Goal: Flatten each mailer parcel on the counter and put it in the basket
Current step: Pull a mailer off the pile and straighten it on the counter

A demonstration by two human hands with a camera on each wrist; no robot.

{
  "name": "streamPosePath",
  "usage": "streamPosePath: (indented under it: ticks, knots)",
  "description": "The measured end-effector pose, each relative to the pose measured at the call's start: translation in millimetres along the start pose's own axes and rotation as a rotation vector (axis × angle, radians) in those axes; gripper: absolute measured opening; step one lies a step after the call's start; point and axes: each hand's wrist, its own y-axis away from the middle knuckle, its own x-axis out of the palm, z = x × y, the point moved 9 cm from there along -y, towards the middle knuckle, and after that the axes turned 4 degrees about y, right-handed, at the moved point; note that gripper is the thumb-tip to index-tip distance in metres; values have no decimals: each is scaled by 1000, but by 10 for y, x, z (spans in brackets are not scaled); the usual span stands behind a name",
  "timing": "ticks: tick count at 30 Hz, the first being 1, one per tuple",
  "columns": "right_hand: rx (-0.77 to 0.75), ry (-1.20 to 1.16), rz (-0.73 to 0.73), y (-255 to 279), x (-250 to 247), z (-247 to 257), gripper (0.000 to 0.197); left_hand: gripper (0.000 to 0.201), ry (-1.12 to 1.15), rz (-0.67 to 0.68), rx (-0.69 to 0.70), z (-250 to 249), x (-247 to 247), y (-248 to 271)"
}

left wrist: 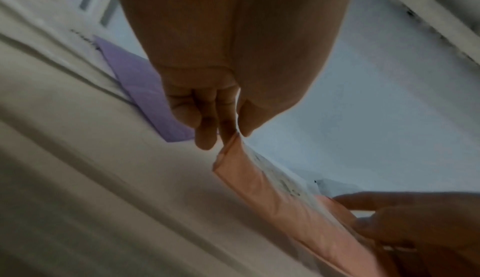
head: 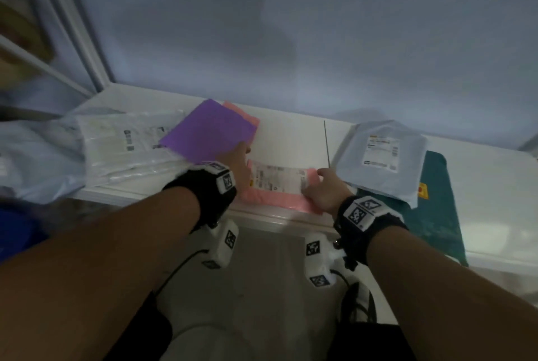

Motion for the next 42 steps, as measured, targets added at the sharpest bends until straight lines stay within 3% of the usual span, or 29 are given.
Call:
streamPosePath:
  ticks: [4,6,9,13,17,24,26,31,36,42]
  knots:
    - [-34,473,-234,57,-146,113,50,50,-268,33,31,-17,72,-59]
    - [-138,567,-274,81,-64,236,54,57,-429,121,157,-143,273,3]
    - [-285,602,-193,5,247,299,65,62,-464,245,256,-257,562,86]
    - [-334,588,-193,-98,523,163,59,62,-395,224,239,-272,670,87]
    - [-316,569,-179,-142,634,75,57,63,-383,180,227,-126,880,204]
    - [-268,625,-97,-145,635,86,60,61,-434,182,282,-11,838,202]
    - [-277,660,-134,-67,662,159,61,61,-444,189,283,35,802,244]
    - [-353,664,-211,53,701,237,63,65,-426,202,216,155,690,336]
    - [-311,592,-191,-20,694,128,68,67,-401,148,179,142,672,366]
    - [-276,601,-145,-68,714,95,69,68,-424,172,162,147,693,337]
